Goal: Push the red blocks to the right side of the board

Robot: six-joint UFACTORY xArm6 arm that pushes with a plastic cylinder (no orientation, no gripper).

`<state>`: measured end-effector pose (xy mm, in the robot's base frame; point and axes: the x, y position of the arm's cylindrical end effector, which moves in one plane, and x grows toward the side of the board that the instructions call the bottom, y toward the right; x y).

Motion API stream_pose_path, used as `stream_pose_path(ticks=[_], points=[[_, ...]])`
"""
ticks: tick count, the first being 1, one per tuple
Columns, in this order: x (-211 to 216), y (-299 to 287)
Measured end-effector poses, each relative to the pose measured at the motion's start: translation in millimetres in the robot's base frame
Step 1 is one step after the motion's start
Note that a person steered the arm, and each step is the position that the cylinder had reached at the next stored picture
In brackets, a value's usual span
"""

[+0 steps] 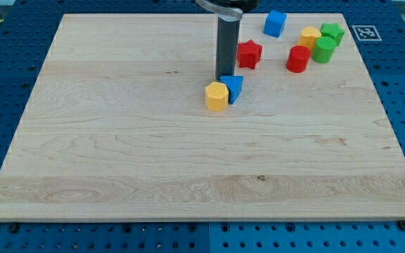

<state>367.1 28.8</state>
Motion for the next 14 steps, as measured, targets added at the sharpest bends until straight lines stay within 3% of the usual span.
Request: stream_pose_path(ticks=[1, 3, 4, 7, 9, 11, 12, 13, 14], points=[[-31.2, -23.7], [-66.5, 23.1], [-59.9, 39.5], [-13.1, 88.7], [42.6, 99.8], [74.8, 149.3], [51.1, 123.1], [8.7, 79.3], [-48.0, 78.4]])
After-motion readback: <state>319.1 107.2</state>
